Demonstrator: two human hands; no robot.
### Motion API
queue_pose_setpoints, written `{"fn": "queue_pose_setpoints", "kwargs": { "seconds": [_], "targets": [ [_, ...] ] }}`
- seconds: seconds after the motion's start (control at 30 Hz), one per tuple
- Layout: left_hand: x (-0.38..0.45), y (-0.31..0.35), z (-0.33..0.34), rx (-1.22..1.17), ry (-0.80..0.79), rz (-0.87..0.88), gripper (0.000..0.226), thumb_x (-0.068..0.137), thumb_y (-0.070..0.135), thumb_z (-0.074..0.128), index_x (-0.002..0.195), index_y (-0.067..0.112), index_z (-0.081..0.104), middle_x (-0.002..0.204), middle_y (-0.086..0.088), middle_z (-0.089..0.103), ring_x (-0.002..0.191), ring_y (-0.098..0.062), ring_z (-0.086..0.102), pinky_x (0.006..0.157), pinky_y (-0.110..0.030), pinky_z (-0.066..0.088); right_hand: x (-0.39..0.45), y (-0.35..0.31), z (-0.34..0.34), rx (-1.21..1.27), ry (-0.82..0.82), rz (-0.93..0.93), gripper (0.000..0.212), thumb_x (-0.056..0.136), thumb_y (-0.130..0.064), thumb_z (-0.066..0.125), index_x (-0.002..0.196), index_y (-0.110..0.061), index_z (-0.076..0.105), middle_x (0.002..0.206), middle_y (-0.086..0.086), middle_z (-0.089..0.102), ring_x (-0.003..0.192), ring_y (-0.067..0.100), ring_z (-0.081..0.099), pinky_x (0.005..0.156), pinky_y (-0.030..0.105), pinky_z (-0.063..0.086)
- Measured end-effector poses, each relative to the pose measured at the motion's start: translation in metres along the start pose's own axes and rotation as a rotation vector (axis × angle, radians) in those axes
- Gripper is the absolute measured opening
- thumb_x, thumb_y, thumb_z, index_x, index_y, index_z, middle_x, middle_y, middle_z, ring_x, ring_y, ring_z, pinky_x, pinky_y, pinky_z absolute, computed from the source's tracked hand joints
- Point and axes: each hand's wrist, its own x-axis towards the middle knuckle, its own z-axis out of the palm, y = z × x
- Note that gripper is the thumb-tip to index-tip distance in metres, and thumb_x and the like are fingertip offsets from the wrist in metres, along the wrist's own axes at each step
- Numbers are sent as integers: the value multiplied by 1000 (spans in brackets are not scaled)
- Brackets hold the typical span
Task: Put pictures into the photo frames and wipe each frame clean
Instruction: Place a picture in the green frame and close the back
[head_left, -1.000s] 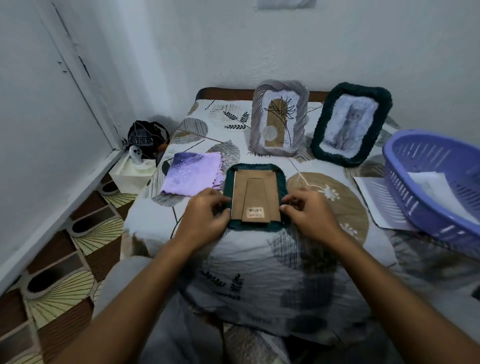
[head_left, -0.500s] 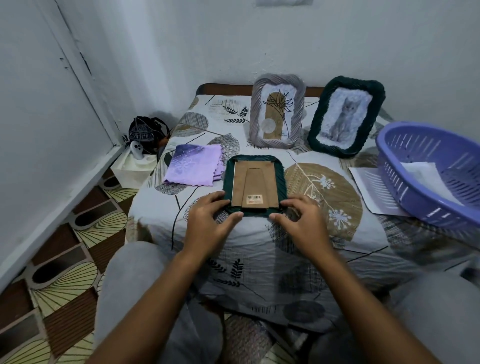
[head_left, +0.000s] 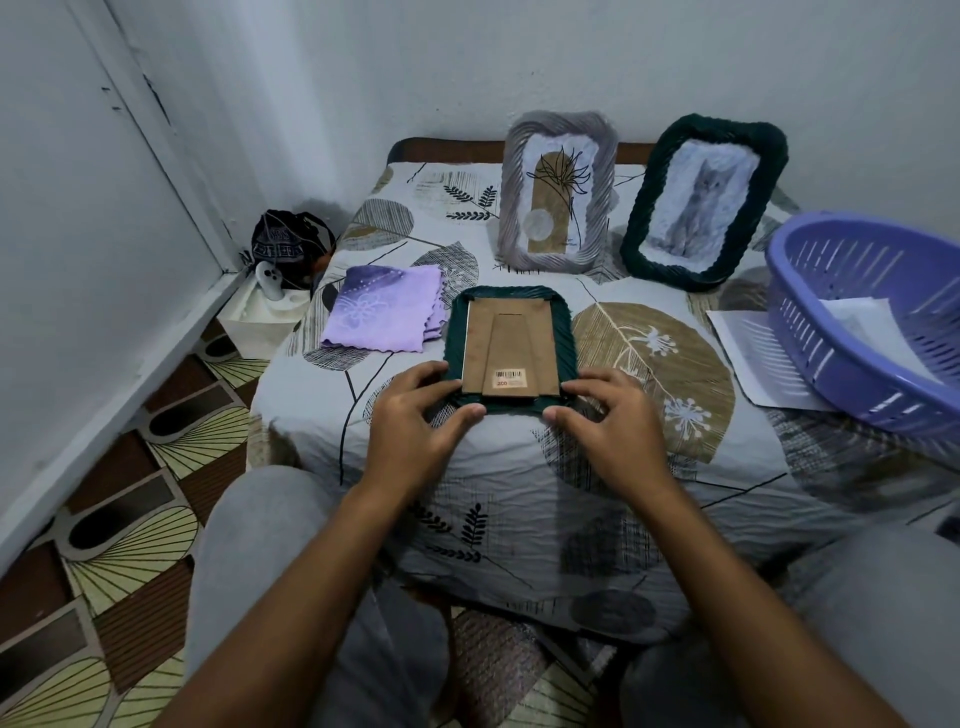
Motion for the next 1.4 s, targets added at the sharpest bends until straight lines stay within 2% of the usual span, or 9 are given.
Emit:
{"fn": "queue_pose_setpoints", "kwargs": {
  "seconds": [0.2,0.43,0.6,1.0,1.2,1.4],
  "targets": [
    [1,-1,-1,30,-14,32,47,72,43,72,104,9,74,117,-7,64,107,-17,59,95,-34,49,1,-1,-1,-9,-18,3,41,77,-28,77,113,-12,68,125,2,56,114,12,47,97,37,45],
    [2,-3,0,59,-13,73,44,74,42,72,103,9,74,115,-8,65,105,-20,60,92,-39,51,1,-1,-2,-6,-28,-1,40,77,-28,77,113,-13,69,125,2,56,113,11,45,97,35,44],
    [1,-6,0,83,-18,100,51,77,53,64,104,11,74,115,-8,64,105,-21,60,91,-43,51,1,0,-2,-15,-35,-12,39,78,-26,76,114,-12,68,126,2,55,113,9,43,94,29,42],
    [1,-10,1,180,-7,180,49,80,52,60,103,11,74,115,-10,65,104,-25,61,88,-46,51,-1,5,-2,-46,-37,-73,38,80,-29,74,115,-14,68,124,4,56,115,13,46,97,32,44],
    [0,-7,1,89,23,137,51,77,52,65,107,11,72,112,-6,67,104,-19,61,91,-43,51,-1,5,0,-66,-18,-97,44,80,-30,74,120,-13,63,120,4,60,109,17,53,93,37,48],
    [-1,-6,1,77,16,110,53,76,53,65,110,13,71,115,-5,66,106,-18,60,93,-44,50,-2,6,0,-51,-12,-82,49,80,-30,74,125,-14,59,121,4,60,106,14,54,91,33,48]
  ]
}}
